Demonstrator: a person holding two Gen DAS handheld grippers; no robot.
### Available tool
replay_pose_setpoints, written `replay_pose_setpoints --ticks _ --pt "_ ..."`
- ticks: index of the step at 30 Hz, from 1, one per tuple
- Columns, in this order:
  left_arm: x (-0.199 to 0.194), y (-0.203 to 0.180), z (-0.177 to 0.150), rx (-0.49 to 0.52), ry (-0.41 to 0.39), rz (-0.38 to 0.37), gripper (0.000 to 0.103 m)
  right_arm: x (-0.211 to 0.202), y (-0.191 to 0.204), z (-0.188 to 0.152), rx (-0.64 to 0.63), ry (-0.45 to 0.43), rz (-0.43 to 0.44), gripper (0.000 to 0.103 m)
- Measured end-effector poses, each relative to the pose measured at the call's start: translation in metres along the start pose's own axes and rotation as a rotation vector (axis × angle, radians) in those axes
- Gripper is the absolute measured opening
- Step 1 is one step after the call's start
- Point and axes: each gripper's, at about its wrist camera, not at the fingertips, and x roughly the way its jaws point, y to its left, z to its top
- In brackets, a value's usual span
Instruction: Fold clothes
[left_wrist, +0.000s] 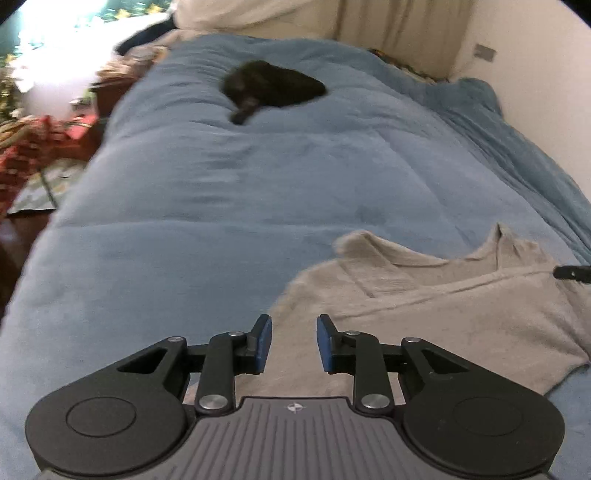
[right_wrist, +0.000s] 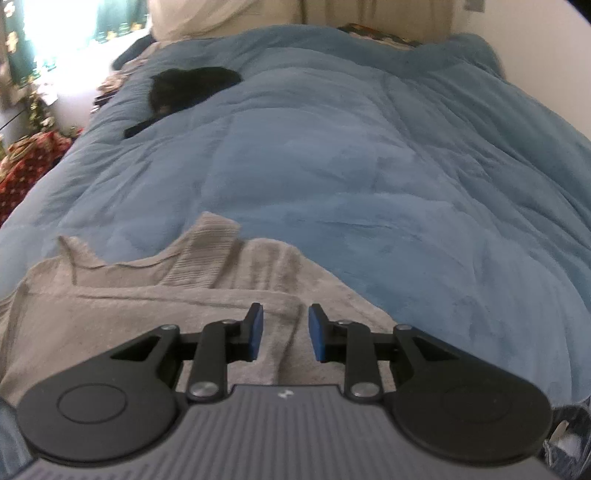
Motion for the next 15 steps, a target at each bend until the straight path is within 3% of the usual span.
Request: replay_pose_setpoints --ticks 4,10,15 --pt "0.025 -0.006 0.003 0.014 0.030 0.005 0.024 0.005 -0.001 0.001 0.005 0.008 -0.006 0.029" --pt "0.047 0.006 -0.001 -0.080 0.087 -0.026 0.015 0.005 0.002 0.003 -0.007 0.009 0.008 0.029" --pt "0.057 -0.005 -0.003 -0.039 0.117 -0.043 0.015 0.005 0.006 0.002 -0.028 0.012 0.005 0.029"
